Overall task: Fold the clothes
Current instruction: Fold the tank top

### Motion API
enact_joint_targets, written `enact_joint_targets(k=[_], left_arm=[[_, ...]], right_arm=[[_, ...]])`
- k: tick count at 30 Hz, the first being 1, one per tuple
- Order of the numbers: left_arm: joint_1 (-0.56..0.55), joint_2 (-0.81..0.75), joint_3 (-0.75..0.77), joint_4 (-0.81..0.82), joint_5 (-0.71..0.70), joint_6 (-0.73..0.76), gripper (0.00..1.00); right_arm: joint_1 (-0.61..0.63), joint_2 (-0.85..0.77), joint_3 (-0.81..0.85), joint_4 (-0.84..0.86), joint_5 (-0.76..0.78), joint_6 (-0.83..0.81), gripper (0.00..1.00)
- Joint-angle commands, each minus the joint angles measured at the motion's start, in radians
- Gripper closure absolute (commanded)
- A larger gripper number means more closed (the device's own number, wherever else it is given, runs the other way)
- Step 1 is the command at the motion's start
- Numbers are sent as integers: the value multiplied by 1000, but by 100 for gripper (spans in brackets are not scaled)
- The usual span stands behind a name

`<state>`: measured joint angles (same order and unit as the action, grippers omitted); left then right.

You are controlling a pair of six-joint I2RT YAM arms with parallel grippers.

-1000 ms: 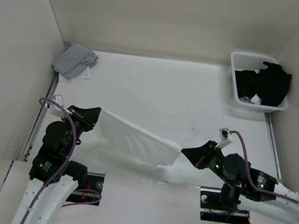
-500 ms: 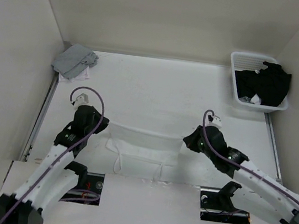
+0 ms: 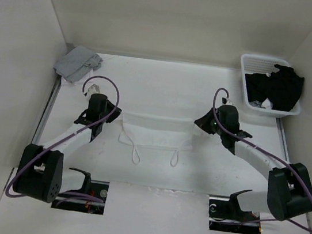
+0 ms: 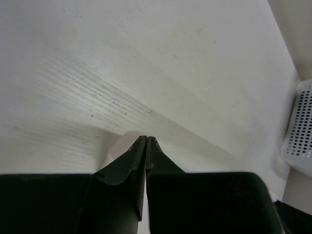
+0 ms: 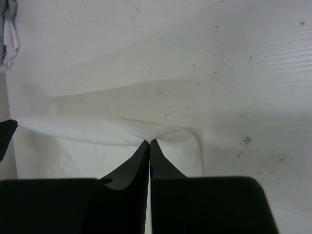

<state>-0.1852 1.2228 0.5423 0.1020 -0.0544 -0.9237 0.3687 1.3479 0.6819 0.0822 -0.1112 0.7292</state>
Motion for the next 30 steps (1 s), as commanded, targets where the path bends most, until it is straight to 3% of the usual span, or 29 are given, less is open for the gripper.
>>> enact_joint_targets(k=[1, 9, 16, 20, 25, 27, 30], left_arm=[[-12, -74, -1, 88, 13, -6, 99], [-52, -365, -174, -36, 41, -6, 99], [-58, -670, -243, -326, 56, -12, 99], [-61, -710, -301, -407, 45, -26, 98], [-75, -697, -358, -390, 45, -73, 95], [-73, -697, -360, -392, 42, -78, 93], [-67, -707, -343, -404, 42, -73, 83]], right_arm=[[0, -30, 2, 76, -42, -14, 96], [38, -177, -209, 105, 4, 41, 96], [92, -351, -350, 38, 39, 110, 96], [115, -380, -407, 4, 50, 186, 96], [150, -345, -406, -22, 99, 216, 95], [151, -340, -407, -30, 105, 222, 92], [151, -369, -403, -56, 129, 217, 73]])
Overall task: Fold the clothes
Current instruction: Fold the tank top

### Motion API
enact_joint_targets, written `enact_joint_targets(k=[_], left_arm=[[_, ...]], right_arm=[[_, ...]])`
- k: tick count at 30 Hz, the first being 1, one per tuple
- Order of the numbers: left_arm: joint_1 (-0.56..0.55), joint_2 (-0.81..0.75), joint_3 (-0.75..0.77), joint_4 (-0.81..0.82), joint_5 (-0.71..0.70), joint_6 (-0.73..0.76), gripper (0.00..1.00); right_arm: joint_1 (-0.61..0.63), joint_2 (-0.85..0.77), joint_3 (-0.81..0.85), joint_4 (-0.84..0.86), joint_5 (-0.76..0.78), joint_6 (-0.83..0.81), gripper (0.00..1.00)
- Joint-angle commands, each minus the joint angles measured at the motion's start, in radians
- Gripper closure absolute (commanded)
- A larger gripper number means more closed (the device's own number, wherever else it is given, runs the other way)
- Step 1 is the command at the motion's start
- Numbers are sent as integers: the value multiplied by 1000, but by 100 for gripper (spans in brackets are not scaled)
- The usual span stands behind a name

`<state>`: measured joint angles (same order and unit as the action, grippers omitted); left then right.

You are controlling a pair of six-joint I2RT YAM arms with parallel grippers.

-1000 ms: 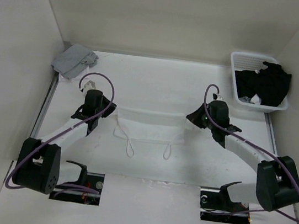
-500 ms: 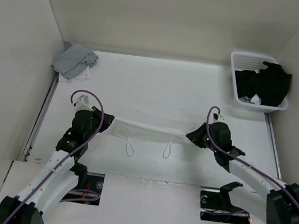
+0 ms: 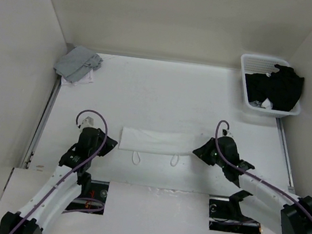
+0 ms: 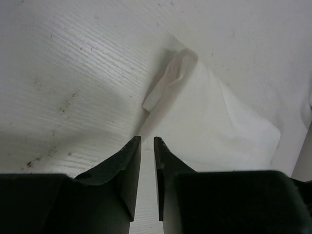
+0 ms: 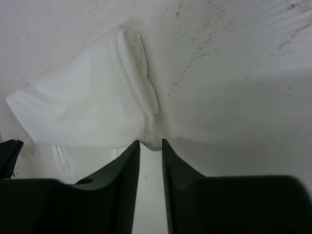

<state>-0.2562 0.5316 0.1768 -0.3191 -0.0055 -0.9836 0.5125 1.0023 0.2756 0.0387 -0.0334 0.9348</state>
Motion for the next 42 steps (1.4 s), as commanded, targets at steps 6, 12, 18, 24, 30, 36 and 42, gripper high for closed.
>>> enact_joint_targets(k=[6, 12, 18, 24, 30, 36, 42], left_arm=[[-53, -1, 113, 49, -76, 14, 75], [-300, 322, 188, 311, -151, -13, 74], [-323, 583, 196, 534, -215, 0, 74], [-141, 671, 110, 627, -151, -3, 75], [-44, 673, 85, 655, -77, 5, 75], [-61, 648, 86, 680, -36, 6, 71], [-64, 529, 88, 625, -37, 13, 70]], right_arm=[[31, -53, 71, -65, 113, -47, 48], [17, 122, 146, 9, 93, -116, 37], [13, 292, 175, 92, 24, -107, 40], [14, 352, 154, 153, 17, -59, 52], [14, 390, 120, 234, 7, -1, 66], [14, 475, 143, 306, -74, 7, 66], [14, 523, 129, 409, -99, 38, 84]])
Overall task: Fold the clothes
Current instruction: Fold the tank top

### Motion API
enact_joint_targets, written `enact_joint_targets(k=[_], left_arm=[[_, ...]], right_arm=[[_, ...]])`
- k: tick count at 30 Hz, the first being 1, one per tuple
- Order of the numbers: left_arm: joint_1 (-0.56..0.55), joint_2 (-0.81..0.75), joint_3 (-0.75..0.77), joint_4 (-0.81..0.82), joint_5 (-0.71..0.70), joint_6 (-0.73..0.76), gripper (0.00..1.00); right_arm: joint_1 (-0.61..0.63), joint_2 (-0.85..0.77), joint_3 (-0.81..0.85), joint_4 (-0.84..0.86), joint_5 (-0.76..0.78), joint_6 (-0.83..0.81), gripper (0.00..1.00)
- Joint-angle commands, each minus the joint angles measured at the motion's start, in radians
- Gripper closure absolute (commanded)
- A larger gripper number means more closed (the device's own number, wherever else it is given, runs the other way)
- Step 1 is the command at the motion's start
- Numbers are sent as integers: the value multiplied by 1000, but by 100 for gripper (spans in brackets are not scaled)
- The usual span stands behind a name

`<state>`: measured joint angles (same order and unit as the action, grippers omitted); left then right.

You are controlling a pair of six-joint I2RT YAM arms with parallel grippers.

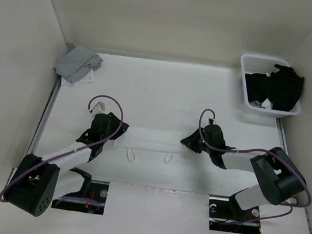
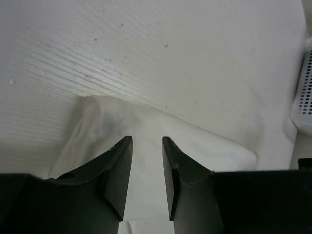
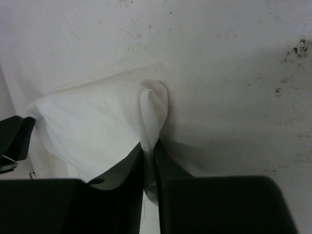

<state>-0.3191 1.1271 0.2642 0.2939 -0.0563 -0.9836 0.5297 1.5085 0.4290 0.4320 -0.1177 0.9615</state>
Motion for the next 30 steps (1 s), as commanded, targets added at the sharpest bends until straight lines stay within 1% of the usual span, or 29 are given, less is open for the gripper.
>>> enact_joint_targets(k=[1, 2, 4, 6, 10, 12, 15, 18, 20, 24, 30], left_arm=[[-4, -90, 10, -8, 7, 19, 70], [-7, -111, 21, -25, 3, 29, 70], [-22, -139, 46, -51, -8, 51, 70], [-45, -144, 69, -64, -20, 60, 70], [-116, -99, 98, -44, -42, 53, 70], [-149, -75, 104, -23, -48, 51, 70], [-183, -55, 109, 4, -51, 42, 70], [-200, -56, 104, 22, -47, 37, 70], [-205, -76, 96, 21, -40, 36, 70], [-206, -142, 75, 2, -19, 36, 69], [-189, -228, 33, -9, 12, 36, 69]], right_arm=[[-6, -7, -33, 23, -5, 16, 90], [-7, -43, -41, 17, 9, 14, 93], [-4, -143, -59, -31, 74, 13, 95], [-3, -258, -67, -134, 125, 2, 96], [-9, -489, -67, -356, 182, -47, 96], [-4, -594, -29, -506, 226, -79, 96], [25, -656, 85, -691, 283, -116, 95], [91, -619, 190, -763, 308, -129, 94], [132, -555, 267, -797, 328, -129, 94], [226, -389, 410, -838, 386, -115, 93], [328, -119, 611, -884, 417, -83, 93]])
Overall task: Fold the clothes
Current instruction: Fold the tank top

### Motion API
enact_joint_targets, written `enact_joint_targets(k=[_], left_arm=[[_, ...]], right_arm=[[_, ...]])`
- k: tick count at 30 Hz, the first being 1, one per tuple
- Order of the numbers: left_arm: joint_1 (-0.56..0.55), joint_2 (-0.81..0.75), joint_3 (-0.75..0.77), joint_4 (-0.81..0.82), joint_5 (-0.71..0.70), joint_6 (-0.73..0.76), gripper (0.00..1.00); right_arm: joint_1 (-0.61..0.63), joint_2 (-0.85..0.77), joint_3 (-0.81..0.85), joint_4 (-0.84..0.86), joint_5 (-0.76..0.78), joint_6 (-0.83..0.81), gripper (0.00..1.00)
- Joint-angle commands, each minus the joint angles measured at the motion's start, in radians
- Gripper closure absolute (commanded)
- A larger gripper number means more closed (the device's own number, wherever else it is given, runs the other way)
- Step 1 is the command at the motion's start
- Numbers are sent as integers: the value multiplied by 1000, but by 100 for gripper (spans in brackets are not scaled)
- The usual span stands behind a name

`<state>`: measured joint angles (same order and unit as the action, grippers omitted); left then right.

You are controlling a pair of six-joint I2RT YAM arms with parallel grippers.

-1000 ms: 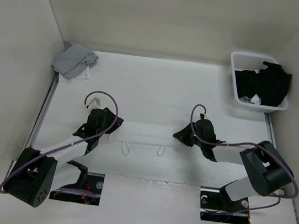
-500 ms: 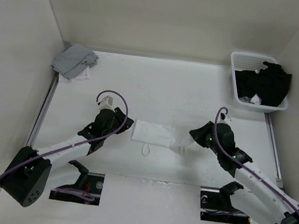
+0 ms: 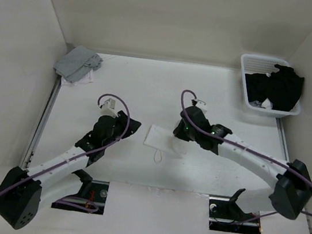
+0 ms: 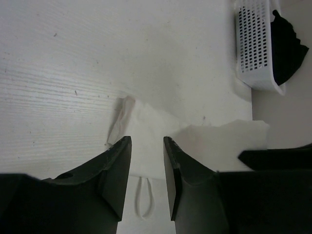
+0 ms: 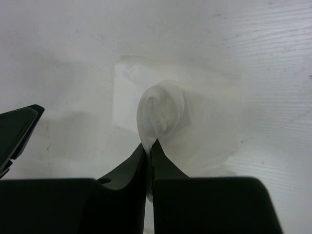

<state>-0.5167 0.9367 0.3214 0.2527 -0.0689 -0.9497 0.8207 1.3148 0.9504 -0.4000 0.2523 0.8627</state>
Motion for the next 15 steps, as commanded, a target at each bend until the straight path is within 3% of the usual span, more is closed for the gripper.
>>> enact_joint_targets(k=[1, 6, 10, 13, 15], left_arm=[[14, -50, -31, 33, 30, 2, 69], [50, -108, -53, 31, 80, 2, 68], [76, -157, -56, 13, 106, -1, 68], [96, -191, -44, -19, 112, 11, 68], [103, -199, -33, -33, 109, 28, 68]], right_arm=[[53, 119, 121, -57, 47, 25, 93], [125, 325, 286, -82, 50, 58, 90], [175, 454, 385, -69, 48, 74, 63], [203, 448, 389, -31, 77, 90, 45], [211, 397, 361, 7, 97, 88, 41]])
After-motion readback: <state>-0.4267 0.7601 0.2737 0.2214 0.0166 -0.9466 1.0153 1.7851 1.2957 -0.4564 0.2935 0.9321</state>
